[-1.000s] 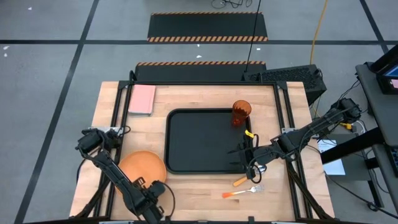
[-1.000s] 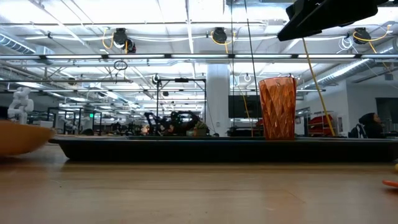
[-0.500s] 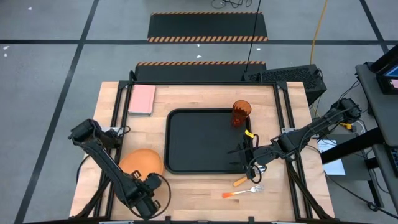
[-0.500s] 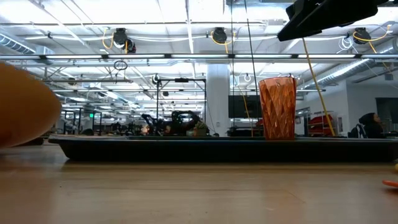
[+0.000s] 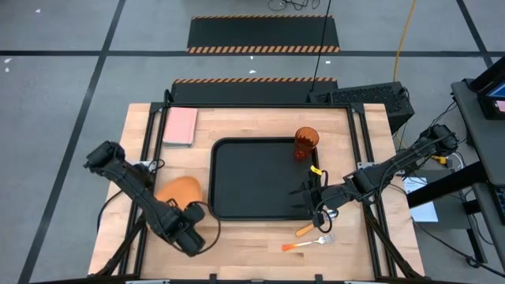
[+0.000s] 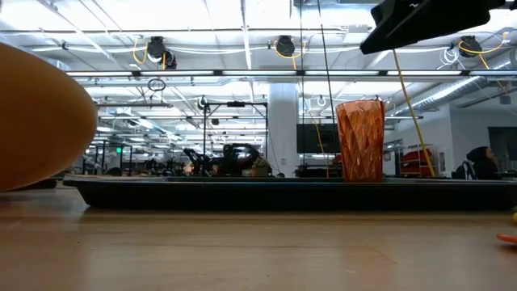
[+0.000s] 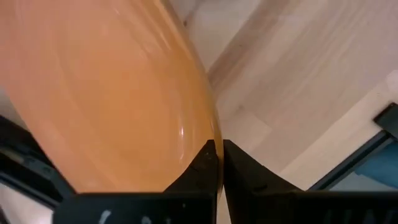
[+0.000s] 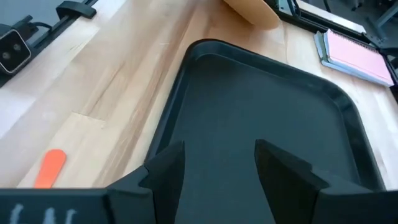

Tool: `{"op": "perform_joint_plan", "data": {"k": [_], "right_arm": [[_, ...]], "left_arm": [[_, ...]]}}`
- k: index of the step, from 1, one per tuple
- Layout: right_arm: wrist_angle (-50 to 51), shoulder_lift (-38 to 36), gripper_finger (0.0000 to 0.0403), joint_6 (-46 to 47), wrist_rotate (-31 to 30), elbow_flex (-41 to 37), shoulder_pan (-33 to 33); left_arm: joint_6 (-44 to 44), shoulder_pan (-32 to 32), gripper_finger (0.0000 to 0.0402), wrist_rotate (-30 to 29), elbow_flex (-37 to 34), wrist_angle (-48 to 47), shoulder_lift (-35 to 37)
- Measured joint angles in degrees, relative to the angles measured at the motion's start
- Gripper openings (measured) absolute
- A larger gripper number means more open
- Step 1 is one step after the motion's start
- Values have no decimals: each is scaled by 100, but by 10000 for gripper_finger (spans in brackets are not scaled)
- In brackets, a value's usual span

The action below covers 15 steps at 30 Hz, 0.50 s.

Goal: Pick and place plate/cup/fork/spoon on tray
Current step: Put the orange plate in the center of the black tray

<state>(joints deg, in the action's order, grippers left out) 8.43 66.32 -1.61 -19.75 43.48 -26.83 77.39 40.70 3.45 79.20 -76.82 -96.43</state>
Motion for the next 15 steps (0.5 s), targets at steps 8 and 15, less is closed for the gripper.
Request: {"op": "perform_joint_plan", "data": {"k": [8,15], "right_arm": [[-2,-1,189,-502,-454,0,22],[-22,-19,189,-860,-452,0,262]], "left_arm": [[-745,-407,6,-58,88,-644,284],[-1120,-576,8,-461,665,-1305,292]]}}
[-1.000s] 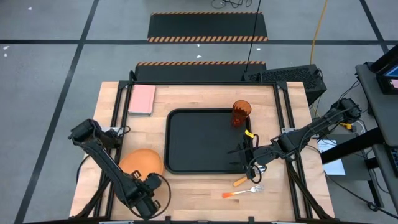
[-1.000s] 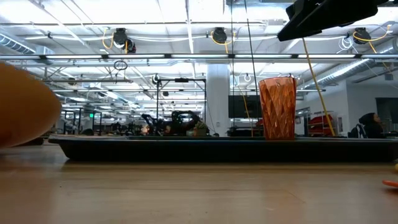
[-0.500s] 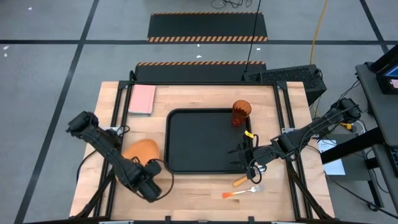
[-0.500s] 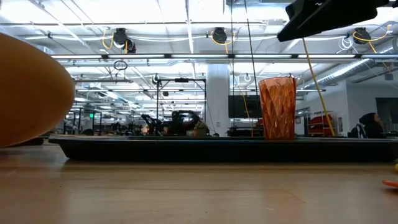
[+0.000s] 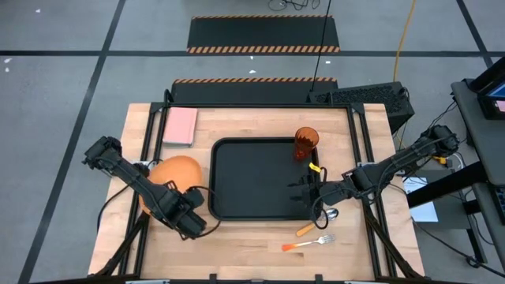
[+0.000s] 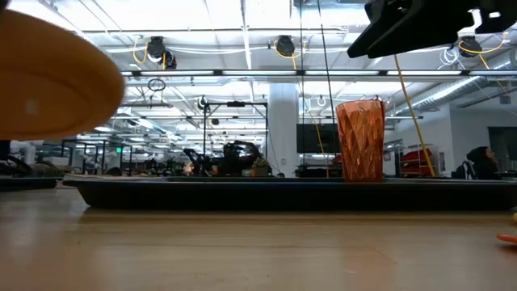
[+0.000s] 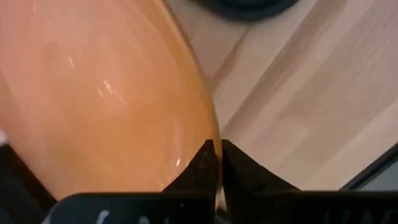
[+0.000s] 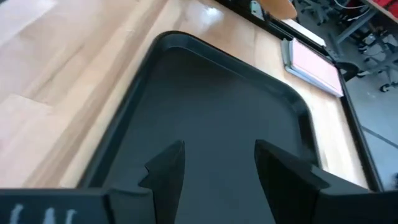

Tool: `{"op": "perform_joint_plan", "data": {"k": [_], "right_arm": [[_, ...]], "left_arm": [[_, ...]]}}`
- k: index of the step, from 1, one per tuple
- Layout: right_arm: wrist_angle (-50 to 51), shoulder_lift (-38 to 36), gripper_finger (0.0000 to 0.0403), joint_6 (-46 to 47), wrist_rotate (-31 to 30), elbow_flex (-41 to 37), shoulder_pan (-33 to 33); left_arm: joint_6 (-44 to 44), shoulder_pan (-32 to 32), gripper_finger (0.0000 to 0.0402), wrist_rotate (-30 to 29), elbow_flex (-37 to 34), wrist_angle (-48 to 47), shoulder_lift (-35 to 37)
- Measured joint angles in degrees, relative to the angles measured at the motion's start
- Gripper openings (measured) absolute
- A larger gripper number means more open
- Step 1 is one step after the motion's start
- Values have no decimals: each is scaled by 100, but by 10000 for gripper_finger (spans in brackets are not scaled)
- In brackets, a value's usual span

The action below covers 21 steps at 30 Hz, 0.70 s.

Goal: Pick and place plate/cup/fork/spoon on tray
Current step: Put the orange plate in the center of the black tray

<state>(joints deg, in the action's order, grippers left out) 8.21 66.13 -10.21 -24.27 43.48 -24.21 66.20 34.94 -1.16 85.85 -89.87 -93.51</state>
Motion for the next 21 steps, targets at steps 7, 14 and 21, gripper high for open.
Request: {"op": "perform_joint_plan", "data": {"k": [7,14,21], "right_arm": [[-17,-21,189,-175,2,0,248],[85,-313,189,-153,4,0,282],[759,-870,189,345,5,0,278]], "left_arm": [[-666,-277,6,-445,183,36,-2],[-1693,-759,10,-863,187,492,-2],[-3176,-1339,6,-1222,187,1427,-4]]}}
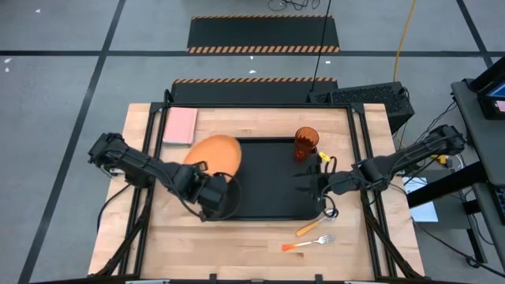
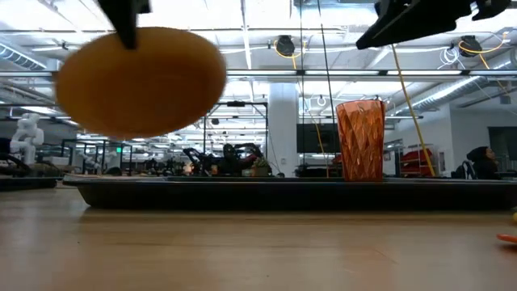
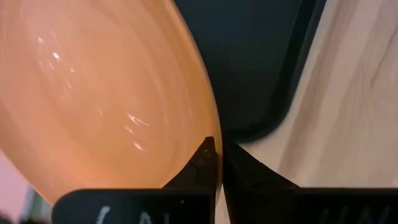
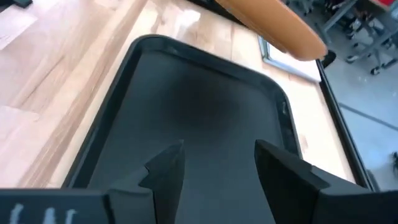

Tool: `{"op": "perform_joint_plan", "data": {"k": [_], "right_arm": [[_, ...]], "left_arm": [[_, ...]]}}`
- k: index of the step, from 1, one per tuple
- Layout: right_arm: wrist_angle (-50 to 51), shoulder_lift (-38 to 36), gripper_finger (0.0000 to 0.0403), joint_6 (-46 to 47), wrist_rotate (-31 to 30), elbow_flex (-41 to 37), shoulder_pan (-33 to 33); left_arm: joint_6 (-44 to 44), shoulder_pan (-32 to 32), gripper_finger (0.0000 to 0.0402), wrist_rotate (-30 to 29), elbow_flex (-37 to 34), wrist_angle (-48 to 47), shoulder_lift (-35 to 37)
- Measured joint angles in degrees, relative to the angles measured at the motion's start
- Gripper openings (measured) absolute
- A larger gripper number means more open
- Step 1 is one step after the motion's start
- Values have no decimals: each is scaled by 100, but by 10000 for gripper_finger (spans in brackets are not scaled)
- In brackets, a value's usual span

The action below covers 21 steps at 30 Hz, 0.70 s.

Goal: Pick and place plate/cup/fork/spoon on tray
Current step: Put the orange plate in the center of the black tray

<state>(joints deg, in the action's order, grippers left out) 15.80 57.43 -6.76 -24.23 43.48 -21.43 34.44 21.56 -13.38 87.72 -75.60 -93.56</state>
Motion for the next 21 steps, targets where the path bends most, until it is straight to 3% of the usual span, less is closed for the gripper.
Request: {"op": "perform_joint_plan", "data": {"k": [10,21], "right_arm": [[733,-773,189,656,-290,0,-2],[1166,-1112,189,888,-304,0,-2]], "left_arm": [[-1647,-637,6,-57,0,1450,-22],[-2741,-760,6,-67,2,2659,-404]]}}
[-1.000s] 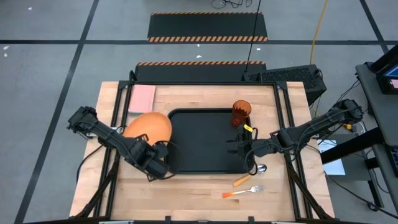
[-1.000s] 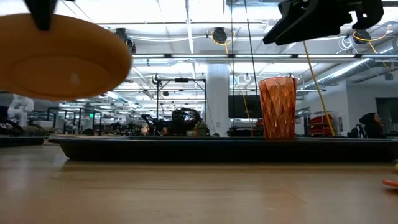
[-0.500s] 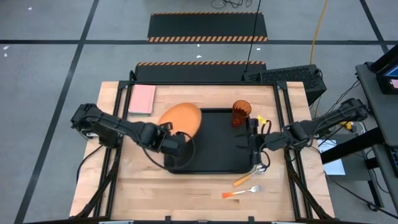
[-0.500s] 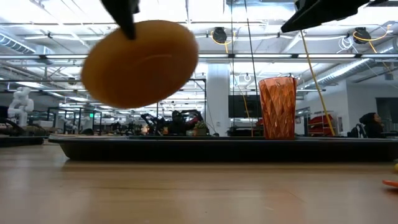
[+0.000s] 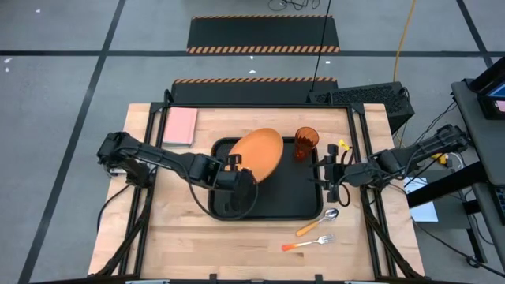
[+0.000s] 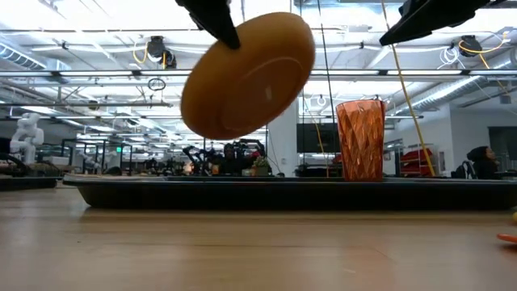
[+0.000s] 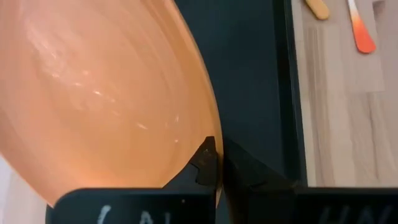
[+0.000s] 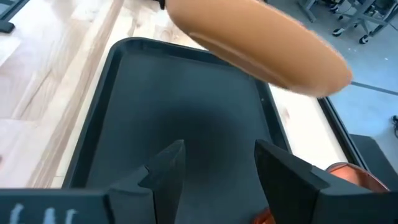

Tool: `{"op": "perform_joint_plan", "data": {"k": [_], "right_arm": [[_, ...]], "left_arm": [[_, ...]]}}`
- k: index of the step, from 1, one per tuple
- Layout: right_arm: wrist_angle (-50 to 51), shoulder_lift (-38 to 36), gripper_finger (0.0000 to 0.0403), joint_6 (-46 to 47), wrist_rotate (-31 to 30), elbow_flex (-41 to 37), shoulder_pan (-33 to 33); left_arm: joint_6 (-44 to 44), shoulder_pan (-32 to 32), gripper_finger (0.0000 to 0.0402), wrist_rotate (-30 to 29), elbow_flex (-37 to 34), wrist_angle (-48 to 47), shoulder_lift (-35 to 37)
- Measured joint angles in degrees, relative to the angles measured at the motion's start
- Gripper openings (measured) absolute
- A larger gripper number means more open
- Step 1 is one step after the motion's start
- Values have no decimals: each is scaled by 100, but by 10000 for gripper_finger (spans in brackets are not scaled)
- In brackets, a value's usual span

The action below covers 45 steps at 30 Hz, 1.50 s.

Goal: Pick and place plate/cup/fork/spoon on tray
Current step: Put the orange plate in the center of the black tray

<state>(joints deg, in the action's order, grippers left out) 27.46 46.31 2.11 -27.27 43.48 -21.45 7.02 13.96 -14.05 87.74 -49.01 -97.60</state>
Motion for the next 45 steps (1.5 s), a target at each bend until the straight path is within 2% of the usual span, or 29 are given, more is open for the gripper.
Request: {"op": "perform_joint_plan", "data": {"k": [17,25,33,45], "right_arm": [[74,-68,189,-173,-299,0,-2],[129,-75,189,-121,-273,0,-2],[210,-81,189,-108,-264,0,-2],[240,-79,189,-96,-251,0,-2]], "left_arm": [[-136,232,10,-83,2,410,-1103],[-86,243,18,-104,2,657,-1301],[62,258,12,-46,0,513,-1428],[79,267,40,65,-4,750,-1669]]}}
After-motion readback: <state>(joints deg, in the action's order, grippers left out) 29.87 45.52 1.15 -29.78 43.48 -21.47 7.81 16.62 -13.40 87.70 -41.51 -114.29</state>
